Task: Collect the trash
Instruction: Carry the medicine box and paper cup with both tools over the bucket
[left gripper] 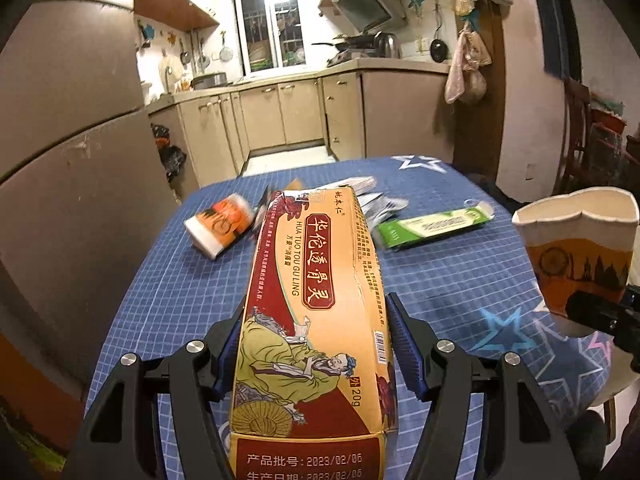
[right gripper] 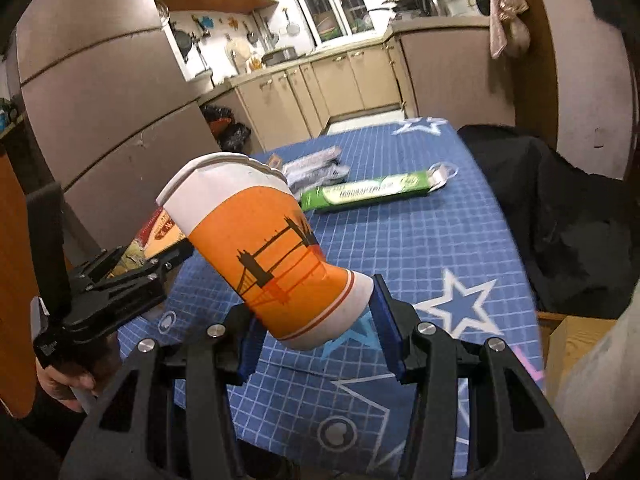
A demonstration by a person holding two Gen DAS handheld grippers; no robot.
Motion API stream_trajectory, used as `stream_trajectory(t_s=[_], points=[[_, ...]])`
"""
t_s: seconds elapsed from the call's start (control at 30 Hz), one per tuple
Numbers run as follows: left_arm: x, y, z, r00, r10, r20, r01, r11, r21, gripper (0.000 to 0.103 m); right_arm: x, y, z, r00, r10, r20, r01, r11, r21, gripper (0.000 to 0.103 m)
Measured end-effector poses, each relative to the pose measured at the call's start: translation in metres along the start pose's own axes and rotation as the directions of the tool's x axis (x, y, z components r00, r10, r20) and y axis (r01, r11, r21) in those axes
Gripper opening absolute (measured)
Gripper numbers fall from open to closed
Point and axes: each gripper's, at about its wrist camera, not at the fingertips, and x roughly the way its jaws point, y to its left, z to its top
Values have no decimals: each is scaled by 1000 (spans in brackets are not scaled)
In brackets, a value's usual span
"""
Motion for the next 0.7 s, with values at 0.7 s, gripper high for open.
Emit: stream_trajectory(t_s=[0.7], points=[[-34, -171, 61, 954, -282, 101, 259, 945, 201, 66, -139, -97, 6, 935, -263, 239, 234, 962, 144, 47]])
